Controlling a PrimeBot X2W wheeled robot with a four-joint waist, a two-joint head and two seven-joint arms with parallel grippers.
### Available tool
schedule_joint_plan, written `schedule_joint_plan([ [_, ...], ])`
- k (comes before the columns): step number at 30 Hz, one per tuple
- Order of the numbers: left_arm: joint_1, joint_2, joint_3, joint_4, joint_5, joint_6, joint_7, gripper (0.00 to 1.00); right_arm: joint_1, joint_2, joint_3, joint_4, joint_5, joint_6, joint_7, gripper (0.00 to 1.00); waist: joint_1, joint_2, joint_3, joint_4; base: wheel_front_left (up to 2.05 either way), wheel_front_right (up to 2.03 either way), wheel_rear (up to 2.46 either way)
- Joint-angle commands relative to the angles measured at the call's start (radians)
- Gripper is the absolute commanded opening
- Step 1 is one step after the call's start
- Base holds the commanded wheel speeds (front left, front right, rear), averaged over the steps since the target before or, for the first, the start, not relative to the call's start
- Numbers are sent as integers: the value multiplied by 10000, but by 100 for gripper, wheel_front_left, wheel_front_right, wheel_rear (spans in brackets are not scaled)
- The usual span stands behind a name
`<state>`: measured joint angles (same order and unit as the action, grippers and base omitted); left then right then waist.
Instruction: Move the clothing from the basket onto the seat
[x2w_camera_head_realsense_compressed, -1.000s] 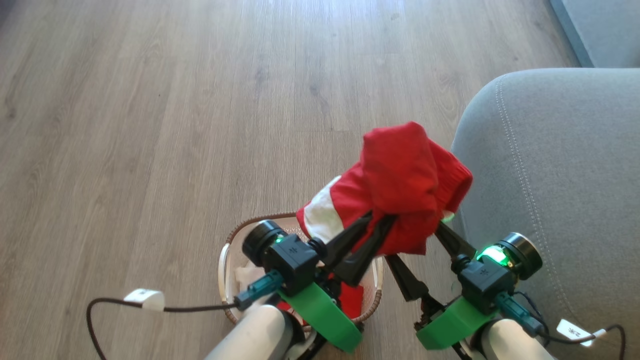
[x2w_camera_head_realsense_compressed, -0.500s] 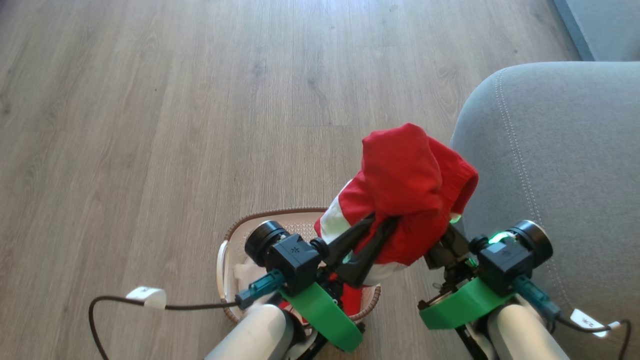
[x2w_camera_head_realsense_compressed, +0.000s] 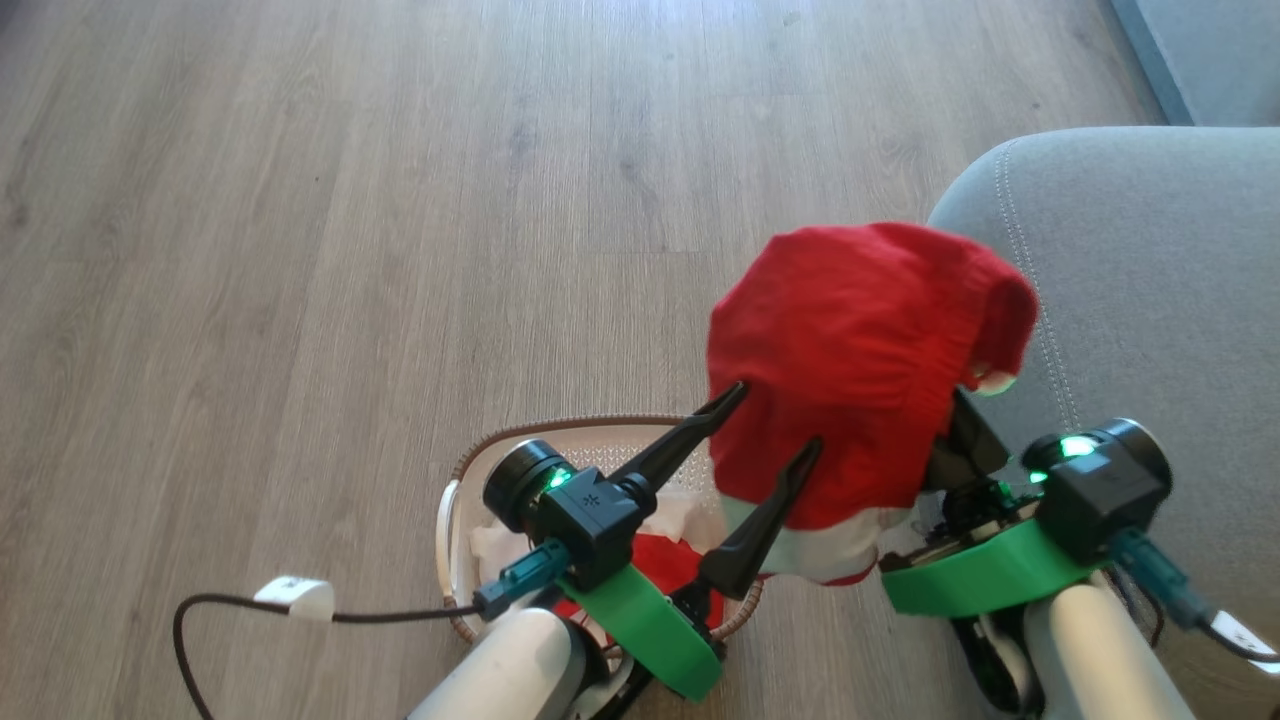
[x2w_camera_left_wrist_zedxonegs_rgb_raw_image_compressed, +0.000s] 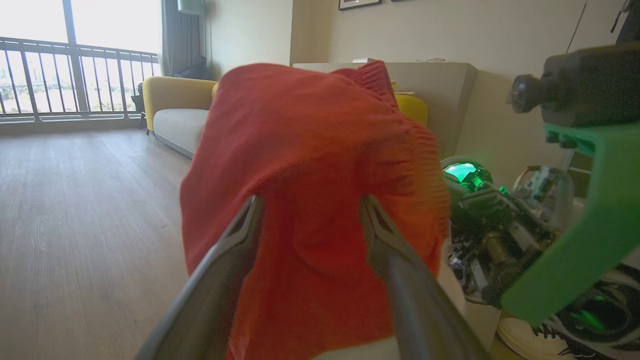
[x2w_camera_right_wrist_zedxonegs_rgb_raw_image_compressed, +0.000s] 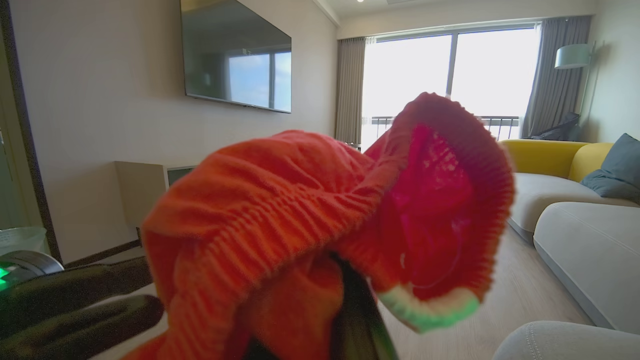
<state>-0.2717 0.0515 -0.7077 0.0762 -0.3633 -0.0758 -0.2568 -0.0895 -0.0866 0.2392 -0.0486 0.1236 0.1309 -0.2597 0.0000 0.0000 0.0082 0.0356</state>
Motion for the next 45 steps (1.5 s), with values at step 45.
schedule_joint_plan([
  [45,1061,-13,1413,1894,2185,-418,-49,100,-259,362,-2730,-1247,1379,-2,-21,0,0,0,-71,-354,0,0,0],
])
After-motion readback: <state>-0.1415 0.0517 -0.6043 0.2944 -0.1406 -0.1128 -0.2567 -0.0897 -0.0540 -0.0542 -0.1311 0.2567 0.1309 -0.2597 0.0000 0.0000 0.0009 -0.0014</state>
